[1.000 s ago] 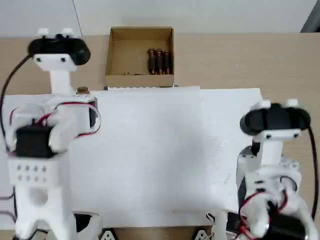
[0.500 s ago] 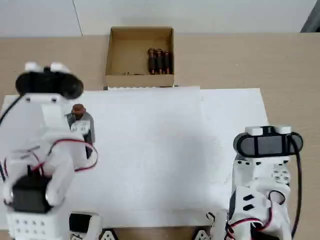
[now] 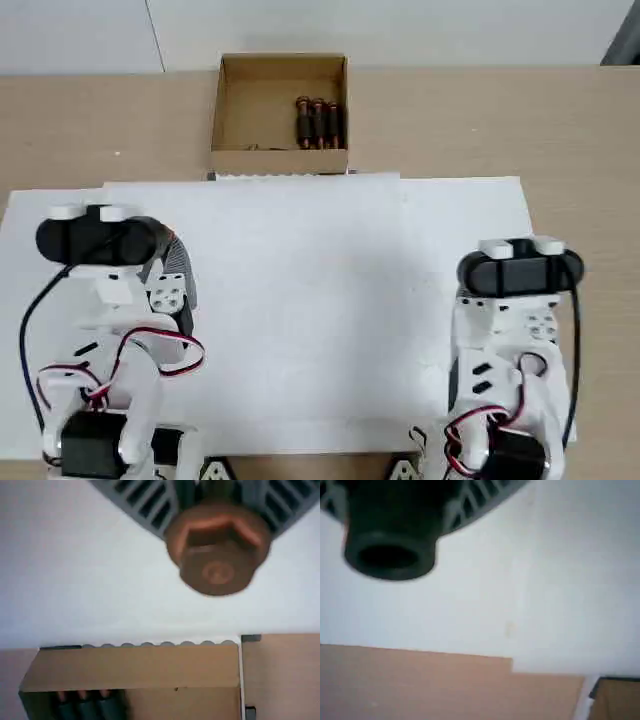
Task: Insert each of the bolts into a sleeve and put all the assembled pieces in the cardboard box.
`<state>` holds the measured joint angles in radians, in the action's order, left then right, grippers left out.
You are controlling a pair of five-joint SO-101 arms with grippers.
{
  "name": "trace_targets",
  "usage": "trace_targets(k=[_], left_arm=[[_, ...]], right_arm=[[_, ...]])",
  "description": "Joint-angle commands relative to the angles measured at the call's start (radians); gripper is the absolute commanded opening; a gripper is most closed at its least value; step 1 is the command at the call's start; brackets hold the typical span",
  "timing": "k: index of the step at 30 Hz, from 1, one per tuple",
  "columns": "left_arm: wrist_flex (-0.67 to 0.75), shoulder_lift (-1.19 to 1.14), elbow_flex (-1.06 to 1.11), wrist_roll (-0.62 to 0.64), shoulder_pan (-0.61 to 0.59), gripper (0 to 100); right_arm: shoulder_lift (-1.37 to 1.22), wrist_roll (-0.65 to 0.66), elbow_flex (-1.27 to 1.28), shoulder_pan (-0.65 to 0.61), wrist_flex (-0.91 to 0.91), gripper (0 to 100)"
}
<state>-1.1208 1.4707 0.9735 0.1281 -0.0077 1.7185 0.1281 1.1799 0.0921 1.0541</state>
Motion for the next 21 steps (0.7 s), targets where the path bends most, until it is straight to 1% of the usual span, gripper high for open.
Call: trace_targets(k=[1,3,9,14,19,21], left_arm=[[0.100,0.063,0.064,0.005,0.003,0],[0.129,0.095,0.108,0.014,0.003,0],[0.219,0.198,0.225,0.124,0.003,0],[0.285,0.285,0.325,0.161,0.006,0],[0.305,0.353,0.415,0.169,0.074,0],[0.334,0.350,0.417,0.209,0.095,0]], right_arm=[[0.004,-0.061,0.035,-0.094,-0.091,0.2],[0.004,-0.078,0.074,-0.147,-0.140,0.2],[0.004,-0.101,0.157,-0.275,-0.245,0.2],[0.004,-0.101,0.227,-0.407,-0.318,0.2],[0.004,-0.101,0.311,-0.541,-0.403,0.2],[0.004,-0.101,0.341,-0.587,-0.430,0.2]])
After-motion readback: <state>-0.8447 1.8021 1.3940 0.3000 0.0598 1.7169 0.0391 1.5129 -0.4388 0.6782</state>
